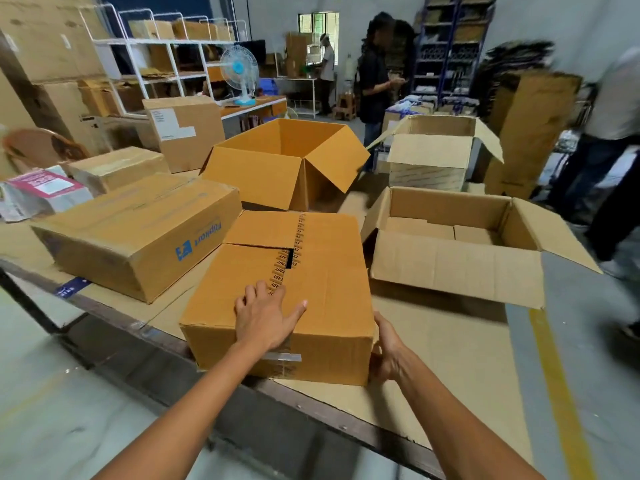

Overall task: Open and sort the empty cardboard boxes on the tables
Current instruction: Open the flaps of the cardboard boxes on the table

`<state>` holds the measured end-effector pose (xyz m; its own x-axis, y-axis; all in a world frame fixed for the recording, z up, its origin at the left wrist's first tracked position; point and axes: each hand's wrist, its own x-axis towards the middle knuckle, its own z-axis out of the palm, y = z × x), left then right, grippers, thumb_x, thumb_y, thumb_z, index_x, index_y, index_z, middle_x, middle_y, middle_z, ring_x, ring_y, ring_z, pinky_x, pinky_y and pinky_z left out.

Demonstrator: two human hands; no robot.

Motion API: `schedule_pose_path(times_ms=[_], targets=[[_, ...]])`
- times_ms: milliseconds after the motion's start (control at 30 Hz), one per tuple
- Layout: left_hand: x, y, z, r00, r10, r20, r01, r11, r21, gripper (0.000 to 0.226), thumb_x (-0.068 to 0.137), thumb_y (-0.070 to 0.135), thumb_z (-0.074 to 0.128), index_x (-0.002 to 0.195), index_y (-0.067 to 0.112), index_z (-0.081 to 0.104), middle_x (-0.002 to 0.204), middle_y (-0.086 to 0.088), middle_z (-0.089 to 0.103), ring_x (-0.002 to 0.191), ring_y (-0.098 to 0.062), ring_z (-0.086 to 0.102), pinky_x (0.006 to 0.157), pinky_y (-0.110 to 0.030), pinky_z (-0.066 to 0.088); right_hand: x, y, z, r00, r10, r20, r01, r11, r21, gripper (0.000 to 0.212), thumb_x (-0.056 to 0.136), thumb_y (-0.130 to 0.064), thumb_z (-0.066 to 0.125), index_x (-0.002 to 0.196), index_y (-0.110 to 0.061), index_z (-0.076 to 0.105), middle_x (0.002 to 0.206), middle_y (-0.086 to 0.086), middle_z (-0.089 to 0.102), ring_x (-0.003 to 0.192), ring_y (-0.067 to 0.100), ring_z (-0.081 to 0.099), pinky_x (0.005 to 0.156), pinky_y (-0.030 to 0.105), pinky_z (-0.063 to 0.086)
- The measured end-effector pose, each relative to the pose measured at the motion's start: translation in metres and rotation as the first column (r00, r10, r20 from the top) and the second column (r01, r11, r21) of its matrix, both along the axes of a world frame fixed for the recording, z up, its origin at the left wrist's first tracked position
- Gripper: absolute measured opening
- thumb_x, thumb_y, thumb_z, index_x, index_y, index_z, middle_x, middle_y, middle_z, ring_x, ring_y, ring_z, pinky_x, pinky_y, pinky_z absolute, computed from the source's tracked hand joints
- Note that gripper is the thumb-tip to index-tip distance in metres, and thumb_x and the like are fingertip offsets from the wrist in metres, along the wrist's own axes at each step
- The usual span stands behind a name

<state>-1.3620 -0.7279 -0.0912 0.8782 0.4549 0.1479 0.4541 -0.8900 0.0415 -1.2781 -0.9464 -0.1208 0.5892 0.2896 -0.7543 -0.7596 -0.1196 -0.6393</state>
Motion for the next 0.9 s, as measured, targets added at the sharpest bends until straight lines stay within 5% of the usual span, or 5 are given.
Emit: schedule_pose_path(times_ms=[167, 267, 567, 767, 900], targets=[[-0.003, 0.003, 0.0, 1.0, -0.011, 0.009, 0.011, 0.997, -0.076, 0.082, 0.088, 0.08, 0.017, 0.149, 0.029, 0.039, 0.141, -0.007, 0.041, 0.132, -0.027, 0.033, 0.106, -0.045, 0.031, -0.015, 0.002, 0.027, 0.993, 0.05, 0.107, -0.042, 0.996, -0.079, 0.05, 0.101, -0.054, 0.039, 0.091, -0.009, 0.057, 0.084, 0.01, 0.059, 0.074, 0.024, 0.052, 0.067, 0.034, 0.043], [-0.008, 0.013, 0.003, 1.0, -0.019, 0.005, 0.019, 0.998, -0.057, 0.083, 0.087, 0.081, 0.02, 0.15, 0.029, 0.038, 0.139, -0.007, 0.042, 0.13, -0.026, 0.035, 0.104, -0.046, 0.034, -0.038, 0.011, 0.052, 0.985, 0.031, 0.17, -0.025, 0.999, -0.032, 0.037, 0.107, -0.04, 0.032, 0.104, -0.009, 0.053, 0.078, 0.006, 0.054, 0.066, 0.019, 0.049, 0.053, 0.029, 0.036], [-0.032, 0.04, 0.009, 0.999, -0.047, 0.002, 0.047, 0.99, -0.131, 0.091, 0.08, 0.085, 0.022, 0.151, 0.029, 0.034, 0.14, -0.012, 0.04, 0.133, -0.032, 0.037, 0.112, -0.058, 0.026, -0.036, 0.041, -0.003, 0.976, -0.022, 0.217, 0.03, 0.999, -0.037, 0.06, 0.091, -0.074, 0.036, 0.099, -0.02, 0.063, 0.109, 0.015, 0.067, 0.087, 0.025, 0.058, 0.088, 0.041, 0.044], [-0.037, 0.052, 0.02, 0.994, -0.107, -0.007, 0.103, 0.97, -0.22, 0.088, 0.082, 0.086, 0.027, 0.154, 0.037, 0.026, 0.158, -0.006, 0.031, 0.143, -0.032, 0.03, 0.114, -0.058, 0.025, -0.043, 0.027, 0.01, 0.997, -0.06, -0.04, 0.064, 0.991, 0.116, 0.077, 0.09, -0.075, 0.042, 0.101, 0.0, 0.052, 0.094, 0.015, 0.063, 0.086, 0.033, 0.059, 0.075, 0.044, 0.05], [-0.037, 0.074, 0.041, 0.991, -0.101, 0.084, 0.127, 0.899, -0.419, 0.096, 0.074, 0.093, 0.021, 0.154, 0.041, 0.026, 0.158, -0.004, 0.033, 0.145, -0.031, 0.027, 0.115, -0.057, 0.026, -0.038, 0.043, 0.033, 0.994, -0.066, 0.086, 0.029, 0.926, 0.376, 0.06, 0.095, -0.065, 0.047, 0.128, -0.018, 0.064, 0.096, 0.017, 0.074, 0.083, 0.031, 0.072, 0.07, 0.043, 0.061]])
